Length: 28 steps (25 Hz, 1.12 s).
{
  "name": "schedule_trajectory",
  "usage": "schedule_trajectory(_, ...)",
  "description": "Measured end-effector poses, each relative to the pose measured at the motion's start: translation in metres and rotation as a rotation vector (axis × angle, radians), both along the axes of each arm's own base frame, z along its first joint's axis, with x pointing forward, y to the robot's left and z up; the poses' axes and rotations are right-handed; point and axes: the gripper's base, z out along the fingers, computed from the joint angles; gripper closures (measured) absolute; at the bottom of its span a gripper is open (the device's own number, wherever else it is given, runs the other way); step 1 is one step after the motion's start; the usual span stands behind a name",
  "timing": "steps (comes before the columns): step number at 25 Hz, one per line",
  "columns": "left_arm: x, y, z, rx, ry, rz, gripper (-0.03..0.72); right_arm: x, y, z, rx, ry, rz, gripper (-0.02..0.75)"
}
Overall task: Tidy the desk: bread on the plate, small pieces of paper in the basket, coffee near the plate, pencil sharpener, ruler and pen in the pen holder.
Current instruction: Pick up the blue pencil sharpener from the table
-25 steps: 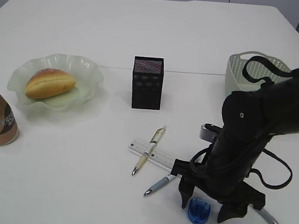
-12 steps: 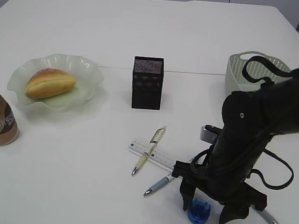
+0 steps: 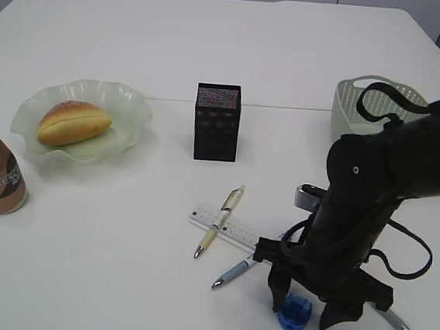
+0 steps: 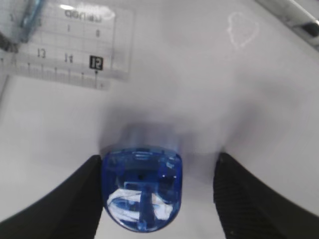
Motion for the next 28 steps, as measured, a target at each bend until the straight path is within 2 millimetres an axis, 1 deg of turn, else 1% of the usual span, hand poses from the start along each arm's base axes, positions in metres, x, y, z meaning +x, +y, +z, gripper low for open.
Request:
schedule_trajectory(5, 0.0, 0.0, 0.0, 0.0, 0.0, 0.0, 0.191, -0.0002, -0.0001, 0.0, -0.001, 0.002, 0.0, 0.299)
schedule_trajectory(12, 0.0, 0.0, 0.0, 0.0, 0.0, 0.0, 0.191, -0.0012, -0.0004, 0.0004, -0.006, 0.016, 0.002, 0.383)
schedule_trajectory(19, 0.0, 0.0, 0.0, 0.0, 0.0, 0.0, 0.191, -0.0021, -0.0007, 0.0004, -0.008, 0.025, 0.013, 0.393)
schedule_trajectory(28, 0.0, 0.0, 0.0, 0.0, 0.0, 0.0, 0.191, -0.0053, -0.0019, 0.0006, -0.007, 0.043, 0.181, 0.394)
